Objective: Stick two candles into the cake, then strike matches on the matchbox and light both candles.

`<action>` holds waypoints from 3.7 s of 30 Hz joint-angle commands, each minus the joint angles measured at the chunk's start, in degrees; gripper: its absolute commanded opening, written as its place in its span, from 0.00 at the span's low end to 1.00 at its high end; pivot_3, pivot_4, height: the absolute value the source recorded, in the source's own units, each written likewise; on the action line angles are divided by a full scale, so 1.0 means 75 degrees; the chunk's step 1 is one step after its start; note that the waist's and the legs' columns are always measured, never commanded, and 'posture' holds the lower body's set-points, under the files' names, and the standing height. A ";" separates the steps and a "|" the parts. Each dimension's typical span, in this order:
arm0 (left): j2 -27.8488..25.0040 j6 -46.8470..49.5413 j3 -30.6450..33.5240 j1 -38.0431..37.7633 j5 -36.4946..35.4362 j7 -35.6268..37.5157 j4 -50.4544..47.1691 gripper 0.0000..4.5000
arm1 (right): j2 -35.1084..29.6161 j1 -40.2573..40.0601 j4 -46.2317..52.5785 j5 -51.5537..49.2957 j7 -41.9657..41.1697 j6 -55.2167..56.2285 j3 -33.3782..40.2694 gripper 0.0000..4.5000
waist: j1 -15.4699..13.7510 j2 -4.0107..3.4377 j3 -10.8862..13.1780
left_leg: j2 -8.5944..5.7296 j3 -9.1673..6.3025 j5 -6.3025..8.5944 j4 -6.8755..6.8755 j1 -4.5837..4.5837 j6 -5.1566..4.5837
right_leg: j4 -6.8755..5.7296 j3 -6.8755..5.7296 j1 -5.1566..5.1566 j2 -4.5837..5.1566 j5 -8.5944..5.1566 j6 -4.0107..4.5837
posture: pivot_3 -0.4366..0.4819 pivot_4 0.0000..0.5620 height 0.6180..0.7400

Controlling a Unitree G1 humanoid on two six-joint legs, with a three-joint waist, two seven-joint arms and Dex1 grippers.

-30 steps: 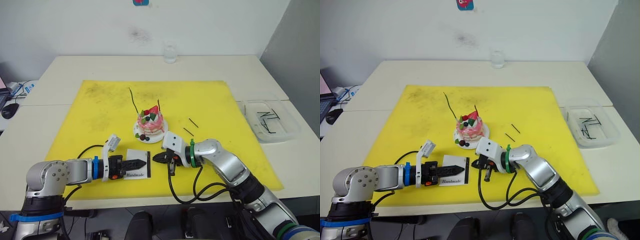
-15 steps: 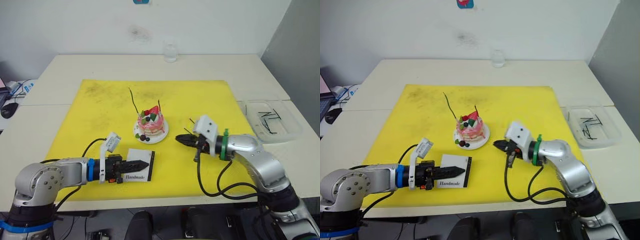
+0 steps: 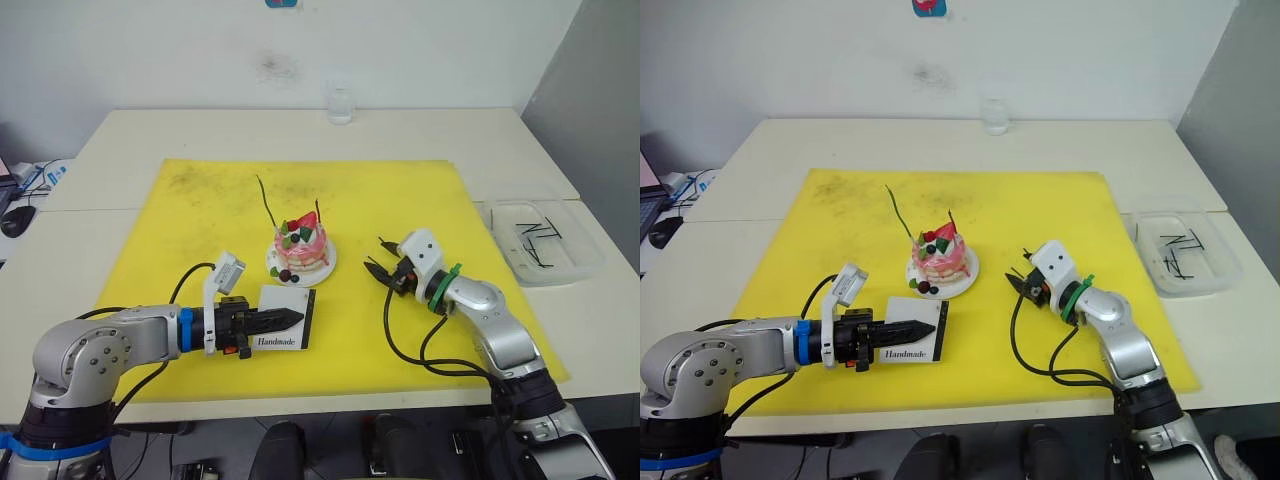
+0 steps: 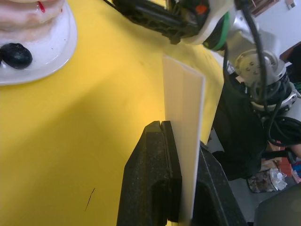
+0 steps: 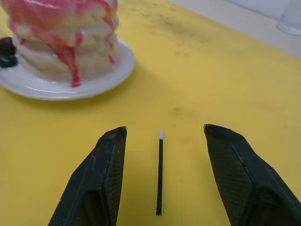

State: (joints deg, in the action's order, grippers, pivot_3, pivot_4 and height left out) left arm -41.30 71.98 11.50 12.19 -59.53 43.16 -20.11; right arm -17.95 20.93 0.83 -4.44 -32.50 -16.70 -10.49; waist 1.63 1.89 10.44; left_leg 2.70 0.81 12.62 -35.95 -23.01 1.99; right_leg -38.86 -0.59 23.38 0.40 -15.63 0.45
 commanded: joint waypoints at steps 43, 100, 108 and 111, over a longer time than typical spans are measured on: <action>0.0189 -0.0065 -0.0247 0.0174 -0.0353 -0.0141 -0.0169 0.00 | -0.0538 -0.2277 0.3294 -0.0730 0.0248 -0.1739 0.0716 0.01 | -0.0013 0.0004 -0.0003 | 0.0002 -0.0005 0.0001 -0.0003 0.0005 0.0002 | -0.0005 -0.0004 -0.0008 0.0014 -0.0007 -0.0011 | 0.48 0.27 1.00; 0.1062 -0.0649 -0.1002 0.1323 0.0256 -0.0458 0.0296 0.00 | -0.1974 -0.1065 0.5546 -0.2331 -0.1151 -0.3302 0.0389 0.01 | -0.0022 0.0008 -0.0004 | -0.0010 -0.0009 0.0001 -0.0012 0.0009 0.0001 | -0.0010 -0.0009 -0.0015 -0.0009 -0.0004 -0.0013 | 0.48 0.27 1.00; 0.1161 -0.0611 -0.1182 0.1515 0.0318 -0.0441 0.0361 0.00 | -0.1983 -0.0209 0.5483 -0.2153 -0.0715 -0.3704 -0.0104 0.01 | -0.0012 0.0009 -0.0003 | -0.0010 -0.0018 0.0001 -0.0009 0.0008 0.0001 | -0.0009 -0.0012 -0.0014 -0.0030 -0.0006 -0.0010 | 0.48 0.27 1.00; 0.1200 -0.0622 -0.1168 0.1519 0.0325 -0.0479 0.0350 0.00 | -0.1998 -0.0145 0.5460 -0.2030 -0.0582 -0.3714 -0.0274 0.01 | -0.0012 0.0009 -0.0003 | -0.0010 -0.0014 0.0001 -0.0010 0.0006 0.0002 | -0.0007 -0.0008 -0.0013 -0.0029 -0.0006 -0.0009 | 0.48 0.27 1.00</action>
State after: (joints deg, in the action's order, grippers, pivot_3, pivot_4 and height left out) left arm -32.41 68.17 2.55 22.84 -57.07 39.42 -16.26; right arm -32.74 18.88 40.72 -20.23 -37.43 -44.85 -12.47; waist 1.54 1.96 10.41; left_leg 2.63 0.71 12.63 -36.03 -22.96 2.00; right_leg -38.90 -0.64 23.28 0.19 -15.67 0.38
